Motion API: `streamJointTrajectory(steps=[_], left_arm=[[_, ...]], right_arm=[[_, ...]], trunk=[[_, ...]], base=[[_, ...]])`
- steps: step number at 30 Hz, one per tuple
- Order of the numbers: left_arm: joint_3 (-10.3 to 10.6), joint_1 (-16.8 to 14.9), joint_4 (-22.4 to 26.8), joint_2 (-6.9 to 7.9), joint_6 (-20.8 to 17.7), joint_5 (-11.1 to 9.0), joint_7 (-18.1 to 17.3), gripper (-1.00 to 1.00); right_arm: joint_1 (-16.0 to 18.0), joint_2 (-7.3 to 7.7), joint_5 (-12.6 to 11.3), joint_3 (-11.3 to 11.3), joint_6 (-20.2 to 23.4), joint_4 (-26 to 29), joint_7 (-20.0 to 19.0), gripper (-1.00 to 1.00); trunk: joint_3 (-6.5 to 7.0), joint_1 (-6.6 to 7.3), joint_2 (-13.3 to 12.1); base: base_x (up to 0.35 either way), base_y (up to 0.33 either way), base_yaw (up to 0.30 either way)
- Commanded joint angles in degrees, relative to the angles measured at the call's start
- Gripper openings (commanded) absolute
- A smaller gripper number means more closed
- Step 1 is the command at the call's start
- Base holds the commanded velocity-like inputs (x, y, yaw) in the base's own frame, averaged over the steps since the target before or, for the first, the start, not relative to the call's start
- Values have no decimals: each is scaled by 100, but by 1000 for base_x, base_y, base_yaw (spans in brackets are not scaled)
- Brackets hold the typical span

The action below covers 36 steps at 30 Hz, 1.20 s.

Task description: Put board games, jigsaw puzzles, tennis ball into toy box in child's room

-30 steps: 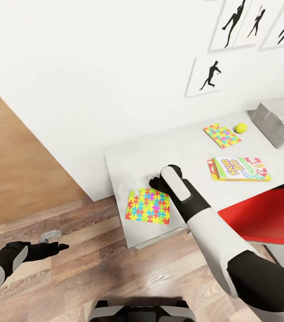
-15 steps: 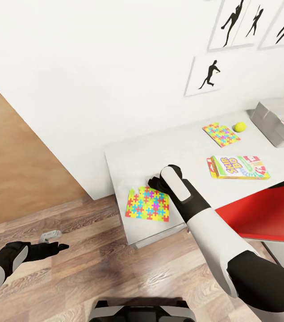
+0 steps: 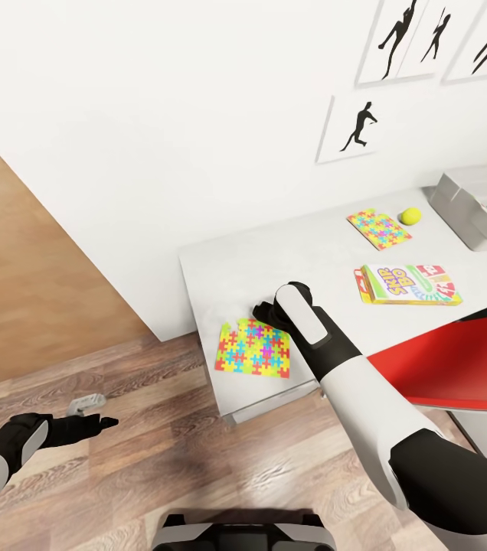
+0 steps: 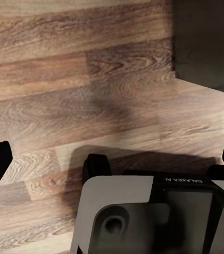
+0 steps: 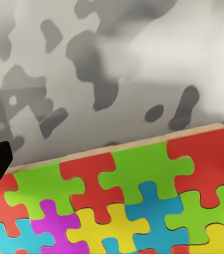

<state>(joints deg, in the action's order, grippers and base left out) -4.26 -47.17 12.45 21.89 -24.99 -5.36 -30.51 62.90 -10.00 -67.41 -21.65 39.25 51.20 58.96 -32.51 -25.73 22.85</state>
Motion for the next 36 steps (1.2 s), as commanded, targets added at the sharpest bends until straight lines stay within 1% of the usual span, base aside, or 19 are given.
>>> streamJointTrajectory(steps=[1,28,36], left_arm=[[-33,-3,3,-1,-59,-35,-7,100],[-31,-3,3,-1,-73,-35,-7,100],[-33,-4,3,-1,-71,-35,-9,100]], right_arm=[[3,0,-79,-5,4,-470,40,100],[3,0,-79,1,13,-470,28,100],[3,0,-79,0,13,-470,28,100]], trunk=[[-9,-5,7],[-9,-5,7],[-9,-5,7]], base=[[0,0,0],[-49,9,0],[-5,80,0]])
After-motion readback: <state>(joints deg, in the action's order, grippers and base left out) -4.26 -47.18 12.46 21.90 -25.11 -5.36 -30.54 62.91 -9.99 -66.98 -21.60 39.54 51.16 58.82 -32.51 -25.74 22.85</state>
